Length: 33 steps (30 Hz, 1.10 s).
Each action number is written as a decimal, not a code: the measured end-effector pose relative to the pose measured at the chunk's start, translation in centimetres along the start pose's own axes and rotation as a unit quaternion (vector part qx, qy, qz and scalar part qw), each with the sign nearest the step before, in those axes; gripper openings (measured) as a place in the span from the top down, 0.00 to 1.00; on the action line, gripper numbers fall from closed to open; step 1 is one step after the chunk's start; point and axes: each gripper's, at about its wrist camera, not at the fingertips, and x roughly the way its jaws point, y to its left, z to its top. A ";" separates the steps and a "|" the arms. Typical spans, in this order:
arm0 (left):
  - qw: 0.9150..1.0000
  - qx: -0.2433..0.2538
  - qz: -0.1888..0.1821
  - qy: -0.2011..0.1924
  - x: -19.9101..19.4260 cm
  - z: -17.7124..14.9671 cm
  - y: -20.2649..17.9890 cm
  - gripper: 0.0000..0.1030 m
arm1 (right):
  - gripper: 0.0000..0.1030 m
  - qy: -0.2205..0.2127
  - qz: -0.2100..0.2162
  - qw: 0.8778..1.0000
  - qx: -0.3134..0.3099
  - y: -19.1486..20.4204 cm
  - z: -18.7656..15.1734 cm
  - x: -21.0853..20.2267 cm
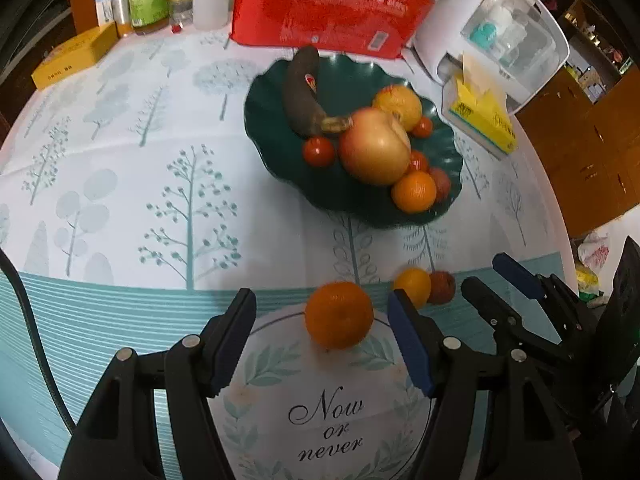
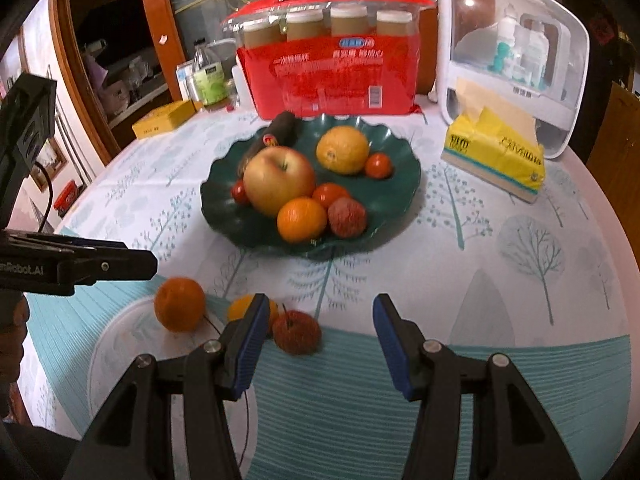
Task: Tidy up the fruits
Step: 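Move both tools back toward the mandarin and the lychee, then grasp the mandarin with the left tool while the right tool grasps the lychee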
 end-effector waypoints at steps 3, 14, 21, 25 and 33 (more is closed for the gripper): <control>1.000 0.004 -0.002 0.015 0.9 -0.3 -0.3 0.35 | 0.47 0.010 -0.001 1.000 -0.009 0.2 -0.5 0.4; 0.999 0.008 -0.009 0.049 3.7 -0.7 -0.9 0.36 | 0.47 0.037 0.001 0.998 -0.047 0.9 -1.7 1.9; 0.998 0.008 -0.009 0.062 5.2 -0.4 -0.7 0.45 | 0.47 0.045 0.005 0.997 -0.058 1.2 -1.8 2.9; 0.998 0.012 -0.011 0.059 5.6 -0.3 -0.8 0.45 | 0.48 0.046 0.007 0.997 -0.062 1.2 -1.7 3.2; 0.998 0.016 -0.012 0.053 5.9 0.3 -1.2 0.56 | 0.53 0.040 0.013 0.997 -0.070 1.8 -1.5 3.6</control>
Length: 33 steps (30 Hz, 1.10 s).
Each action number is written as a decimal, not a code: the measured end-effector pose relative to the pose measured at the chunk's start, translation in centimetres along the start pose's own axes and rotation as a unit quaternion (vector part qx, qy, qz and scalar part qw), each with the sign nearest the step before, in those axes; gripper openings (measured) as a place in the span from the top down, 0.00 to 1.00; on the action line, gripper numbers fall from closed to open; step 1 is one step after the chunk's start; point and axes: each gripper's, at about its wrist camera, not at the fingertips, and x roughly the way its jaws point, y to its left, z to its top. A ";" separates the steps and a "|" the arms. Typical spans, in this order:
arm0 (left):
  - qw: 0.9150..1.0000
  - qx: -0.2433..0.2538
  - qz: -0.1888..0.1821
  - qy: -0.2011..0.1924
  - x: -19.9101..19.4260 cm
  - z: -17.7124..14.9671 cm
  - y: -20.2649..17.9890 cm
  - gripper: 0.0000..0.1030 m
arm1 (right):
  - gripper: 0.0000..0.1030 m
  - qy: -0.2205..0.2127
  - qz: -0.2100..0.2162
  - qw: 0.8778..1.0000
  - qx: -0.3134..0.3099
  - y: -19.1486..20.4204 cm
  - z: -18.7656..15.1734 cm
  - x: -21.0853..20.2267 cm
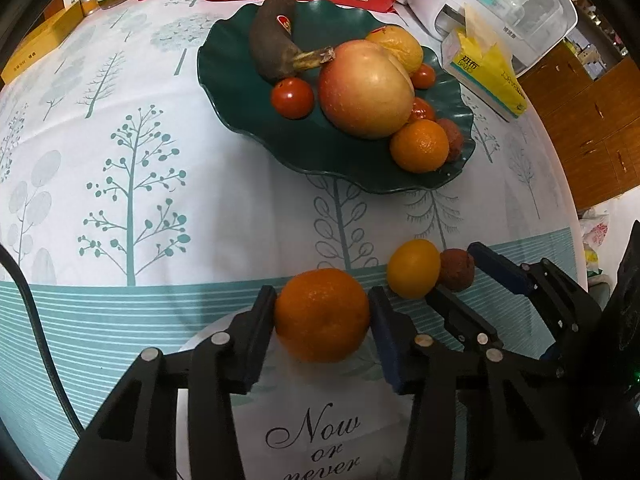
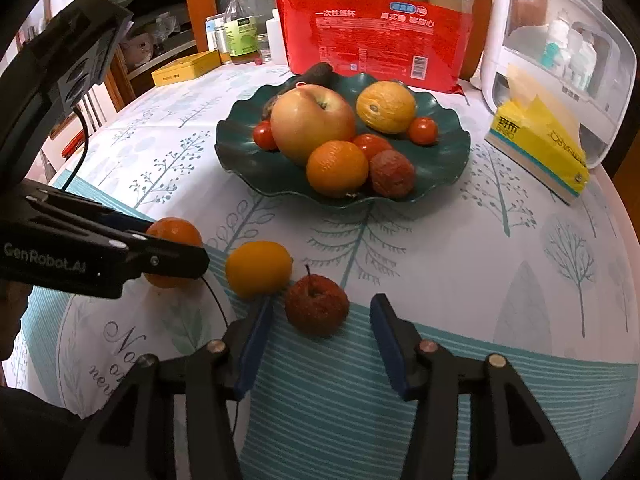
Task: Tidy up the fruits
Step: 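Grasp the mandarin with the left tool while the right tool grasps the lychee, then carry the mandarin and lychee to the green plate and release both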
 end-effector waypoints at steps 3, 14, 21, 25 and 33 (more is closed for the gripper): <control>1.000 0.000 -0.001 -0.002 0.0 0.0 0.0 0.57 | 0.60 0.001 0.002 1.000 -0.005 0.2 0.1 0.2; 1.000 -0.008 0.004 -0.013 -1.3 0.1 0.4 0.58 | 0.68 -0.004 0.007 1.000 -0.003 -0.2 0.8 -0.5; 0.999 -0.009 0.009 -0.042 -3.1 1.5 0.3 0.57 | 0.68 -0.023 0.001 1.000 0.002 -1.4 2.4 -1.5; 0.998 -0.014 0.008 -0.060 -3.7 2.7 0.1 0.58 | 0.68 -0.032 -0.004 0.999 0.007 -2.4 3.5 -1.8; 0.996 -0.016 0.005 -0.090 -4.2 5.3 0.0 0.57 | 0.68 -0.051 -0.017 0.998 0.017 -4.5 5.8 -1.7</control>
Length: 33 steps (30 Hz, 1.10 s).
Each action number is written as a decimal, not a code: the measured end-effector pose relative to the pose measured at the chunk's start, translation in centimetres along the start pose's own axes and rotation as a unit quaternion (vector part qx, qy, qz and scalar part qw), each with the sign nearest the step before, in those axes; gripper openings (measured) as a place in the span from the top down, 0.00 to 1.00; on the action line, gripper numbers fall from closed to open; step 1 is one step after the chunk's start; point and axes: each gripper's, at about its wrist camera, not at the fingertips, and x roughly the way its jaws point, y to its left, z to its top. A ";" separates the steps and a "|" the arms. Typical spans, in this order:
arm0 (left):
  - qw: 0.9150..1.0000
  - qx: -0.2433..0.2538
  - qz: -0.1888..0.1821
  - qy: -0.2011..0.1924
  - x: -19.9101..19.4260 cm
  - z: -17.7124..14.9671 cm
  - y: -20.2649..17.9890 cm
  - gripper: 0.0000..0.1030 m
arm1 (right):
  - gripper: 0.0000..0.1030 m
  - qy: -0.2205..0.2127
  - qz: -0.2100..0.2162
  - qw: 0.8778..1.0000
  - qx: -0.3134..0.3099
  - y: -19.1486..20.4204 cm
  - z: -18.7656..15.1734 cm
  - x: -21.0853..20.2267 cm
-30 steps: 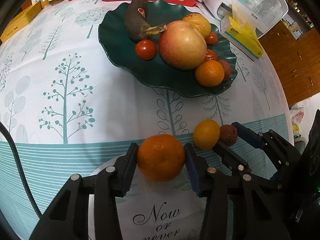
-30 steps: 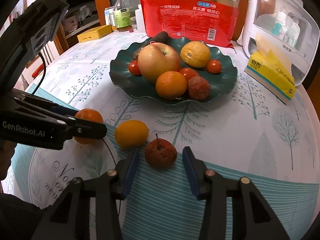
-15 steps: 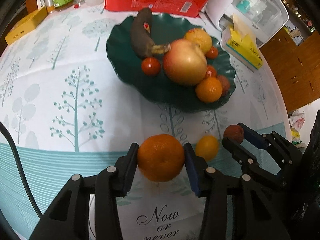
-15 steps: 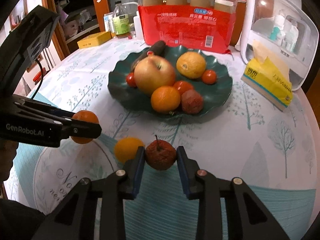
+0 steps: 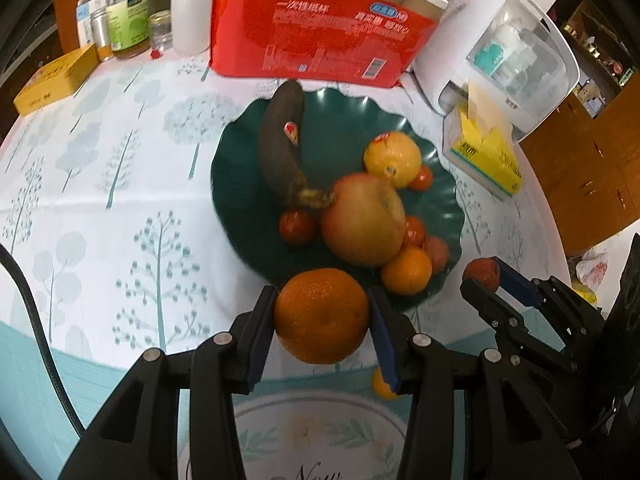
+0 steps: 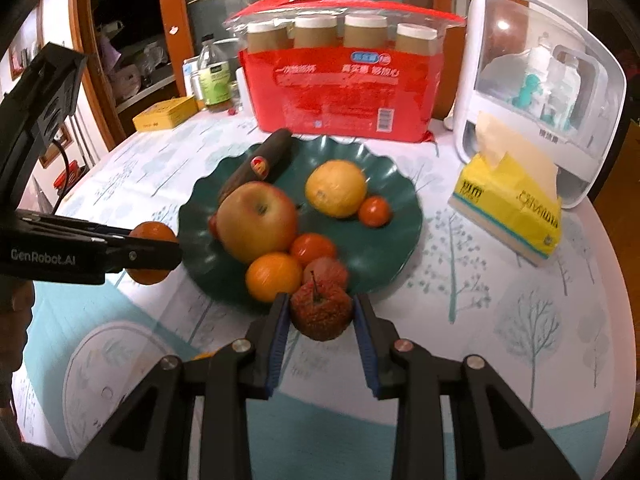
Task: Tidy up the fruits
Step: 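Carry the mandarin and lychee to the green plate and release both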
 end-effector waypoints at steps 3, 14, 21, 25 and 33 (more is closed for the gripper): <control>1.000 -0.001 0.004 -0.009 0.3 0.9 -0.1 0.57 | 0.68 -0.007 -0.004 1.000 0.013 -1.1 1.1 0.4; 1.000 -0.009 0.002 -0.003 2.1 1.9 0.6 0.57 | 0.68 -0.002 -0.005 0.999 0.041 -3.3 2.8 3.0; 1.000 -0.009 -0.006 0.000 2.6 1.9 0.7 0.57 | 0.68 0.004 -0.011 0.999 0.044 -3.4 2.8 4.3; 1.000 -0.009 -0.006 -0.003 2.4 1.8 0.8 0.49 | 0.65 0.009 -0.009 0.999 0.046 -3.3 2.9 4.7; 1.000 -0.011 -0.003 -0.016 0.8 1.5 1.3 0.38 | 0.51 -0.005 -0.018 0.998 0.057 -2.9 3.0 3.4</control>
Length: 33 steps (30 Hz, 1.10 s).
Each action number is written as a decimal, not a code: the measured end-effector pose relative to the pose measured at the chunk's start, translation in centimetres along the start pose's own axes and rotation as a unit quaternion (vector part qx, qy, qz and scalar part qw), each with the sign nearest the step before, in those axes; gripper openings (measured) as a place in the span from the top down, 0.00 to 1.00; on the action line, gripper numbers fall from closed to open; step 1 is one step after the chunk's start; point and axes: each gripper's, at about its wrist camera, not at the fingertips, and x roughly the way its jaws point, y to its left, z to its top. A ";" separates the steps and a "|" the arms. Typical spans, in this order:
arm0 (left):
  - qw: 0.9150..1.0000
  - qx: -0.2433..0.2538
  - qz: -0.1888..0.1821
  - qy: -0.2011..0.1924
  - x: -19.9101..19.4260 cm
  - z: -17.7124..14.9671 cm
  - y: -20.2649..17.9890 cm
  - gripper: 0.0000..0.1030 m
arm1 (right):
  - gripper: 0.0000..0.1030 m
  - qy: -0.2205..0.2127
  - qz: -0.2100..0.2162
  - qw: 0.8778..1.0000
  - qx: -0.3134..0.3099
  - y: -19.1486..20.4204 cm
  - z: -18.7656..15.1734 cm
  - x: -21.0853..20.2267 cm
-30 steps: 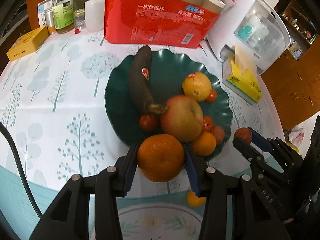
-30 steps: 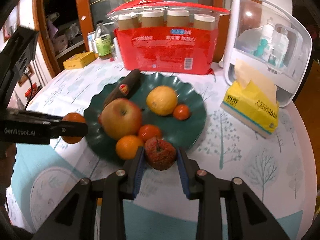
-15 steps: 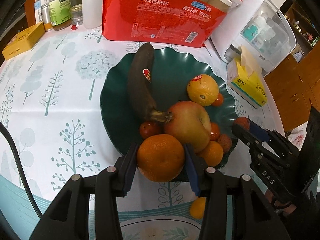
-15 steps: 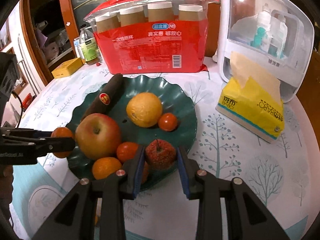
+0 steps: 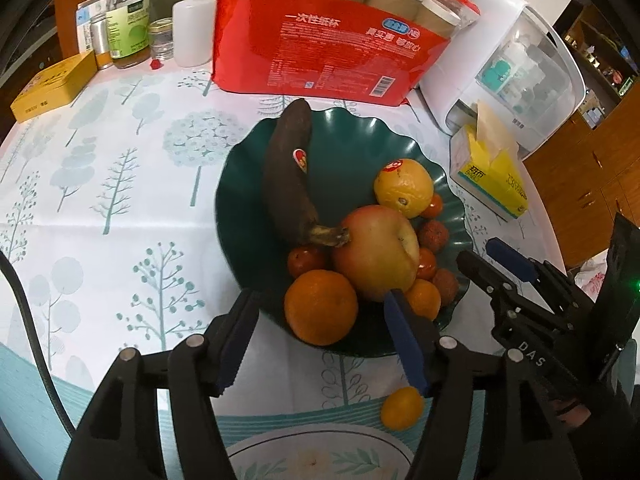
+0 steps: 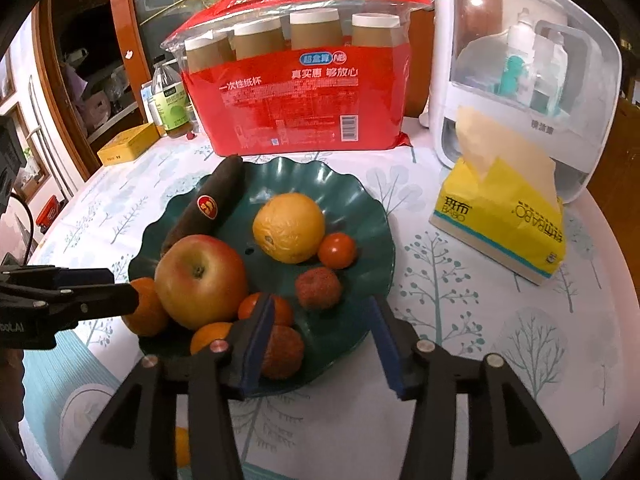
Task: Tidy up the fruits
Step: 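Carry the mandarin and lychee to the green plate and release both, then withdraw both tools and move the right tool toward the small orange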
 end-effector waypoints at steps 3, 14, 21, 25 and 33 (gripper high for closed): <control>1.000 -0.003 0.004 -0.002 -0.8 -0.4 0.4 0.36 | 0.51 -0.001 -0.002 1.000 0.011 0.0 -0.2 -0.7; 0.999 -0.025 0.029 -0.003 -4.1 -3.5 2.7 0.26 | 0.50 0.001 -0.003 1.000 0.023 2.2 -2.2 -4.1; 0.999 -0.024 0.030 -0.002 -5.9 -5.4 4.0 0.23 | 0.50 0.014 0.012 0.999 0.029 4.7 -4.5 -5.4; 0.999 -0.019 0.028 0.003 -6.5 -6.4 4.7 0.23 | 0.50 0.024 0.020 0.999 0.036 6.0 -5.8 -5.5; 1.000 -0.003 0.021 0.021 -7.0 -8.2 6.0 0.23 | 0.50 0.049 0.015 0.997 0.058 7.8 -7.8 -4.8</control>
